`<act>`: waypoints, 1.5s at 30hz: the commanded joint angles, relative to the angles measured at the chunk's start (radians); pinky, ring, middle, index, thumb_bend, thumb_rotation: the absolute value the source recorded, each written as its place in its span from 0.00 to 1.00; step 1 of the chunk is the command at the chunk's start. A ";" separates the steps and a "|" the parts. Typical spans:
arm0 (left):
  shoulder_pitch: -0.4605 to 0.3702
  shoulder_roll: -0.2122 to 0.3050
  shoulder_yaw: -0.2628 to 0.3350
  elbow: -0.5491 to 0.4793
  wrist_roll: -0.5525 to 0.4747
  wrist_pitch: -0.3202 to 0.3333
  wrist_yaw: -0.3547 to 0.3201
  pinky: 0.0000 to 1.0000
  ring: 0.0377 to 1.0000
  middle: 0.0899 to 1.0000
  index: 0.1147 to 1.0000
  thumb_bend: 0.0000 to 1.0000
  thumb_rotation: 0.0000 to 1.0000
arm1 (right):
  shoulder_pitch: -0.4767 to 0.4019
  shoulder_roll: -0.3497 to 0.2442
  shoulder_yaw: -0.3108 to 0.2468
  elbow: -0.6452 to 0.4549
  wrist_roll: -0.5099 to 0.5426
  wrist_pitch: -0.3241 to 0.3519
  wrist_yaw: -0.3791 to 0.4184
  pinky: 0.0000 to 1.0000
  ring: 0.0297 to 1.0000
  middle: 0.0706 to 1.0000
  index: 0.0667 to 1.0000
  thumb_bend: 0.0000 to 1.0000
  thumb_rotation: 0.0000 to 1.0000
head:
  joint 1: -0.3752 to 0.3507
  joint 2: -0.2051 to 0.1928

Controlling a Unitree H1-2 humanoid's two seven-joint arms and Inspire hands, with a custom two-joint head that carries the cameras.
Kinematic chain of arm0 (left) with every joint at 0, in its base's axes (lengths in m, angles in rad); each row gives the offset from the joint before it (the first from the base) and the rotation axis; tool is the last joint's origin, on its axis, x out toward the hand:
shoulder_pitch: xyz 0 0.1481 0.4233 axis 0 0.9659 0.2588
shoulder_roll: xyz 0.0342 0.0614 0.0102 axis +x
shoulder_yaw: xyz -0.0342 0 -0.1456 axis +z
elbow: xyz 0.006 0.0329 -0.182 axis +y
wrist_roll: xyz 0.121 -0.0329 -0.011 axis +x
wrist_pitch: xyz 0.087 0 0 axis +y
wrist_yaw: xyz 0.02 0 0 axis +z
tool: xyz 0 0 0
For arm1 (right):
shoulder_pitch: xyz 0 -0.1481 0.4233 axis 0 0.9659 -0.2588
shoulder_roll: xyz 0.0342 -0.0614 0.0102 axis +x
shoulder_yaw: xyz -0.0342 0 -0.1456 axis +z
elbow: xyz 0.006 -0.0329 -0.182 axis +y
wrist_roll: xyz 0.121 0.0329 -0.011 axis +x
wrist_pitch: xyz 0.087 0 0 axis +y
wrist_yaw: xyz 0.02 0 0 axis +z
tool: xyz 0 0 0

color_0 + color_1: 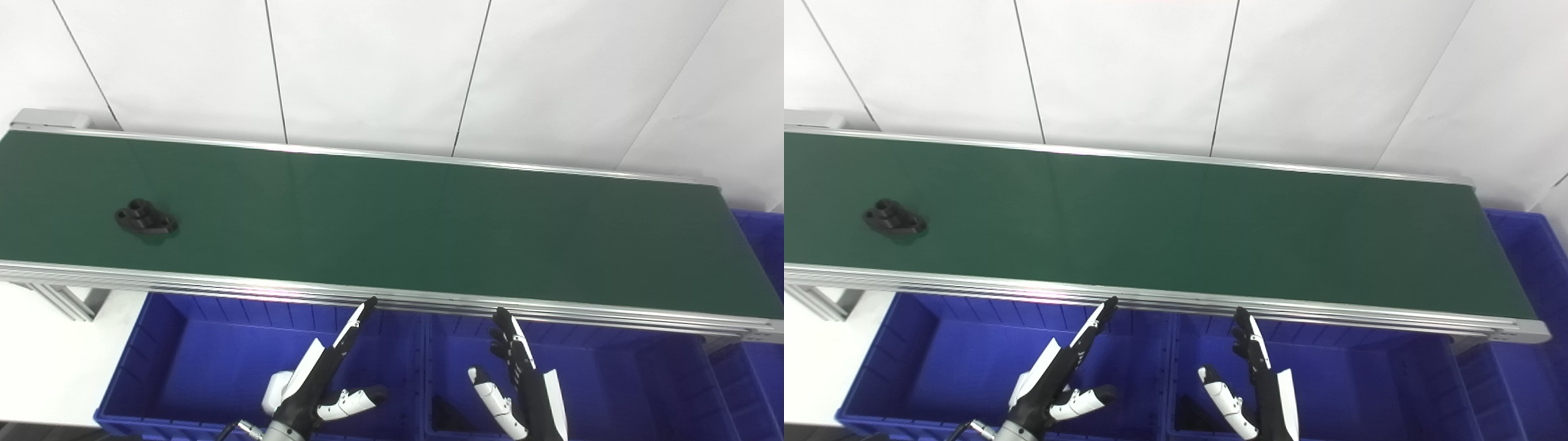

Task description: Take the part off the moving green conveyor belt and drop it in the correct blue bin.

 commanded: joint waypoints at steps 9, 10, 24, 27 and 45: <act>-0.013 -0.015 0.001 -0.014 0.003 -0.040 0.010 1.00 1.00 1.00 1.00 0.75 0.84 | -0.001 0.000 0.000 -0.015 0.009 -0.037 0.008 0.87 0.90 0.93 0.95 0.72 0.74 | 0.072 -0.034; -0.012 -0.017 0.001 -0.011 -0.003 -0.042 0.009 1.00 1.00 1.00 1.00 0.75 0.82 | 0.000 -0.004 0.000 -0.011 0.008 -0.042 0.009 0.88 0.90 0.93 0.95 0.72 0.75 | 0.072 -0.034; -0.026 -0.039 -0.069 0.077 0.047 -0.070 0.115 0.96 1.00 1.00 1.00 0.77 0.74 | 0.000 -0.076 -0.016 0.090 0.102 -0.160 0.030 0.88 0.92 0.94 0.96 0.73 0.77 | 0.290 -0.155; -0.031 -0.036 -0.081 0.087 0.054 -0.070 0.129 0.96 1.00 1.00 1.00 0.77 0.73 | -0.002 -0.090 -0.007 0.100 0.104 -0.160 0.022 0.88 0.91 0.94 0.96 0.73 0.79 | 0.293 -0.162; -0.063 -0.013 -0.128 0.141 0.036 -0.070 0.175 0.92 0.99 1.00 1.00 0.79 0.68 | -0.017 -0.109 0.015 0.148 0.112 -0.159 0.004 0.89 0.91 0.94 0.96 0.72 0.76 | 0.294 -0.258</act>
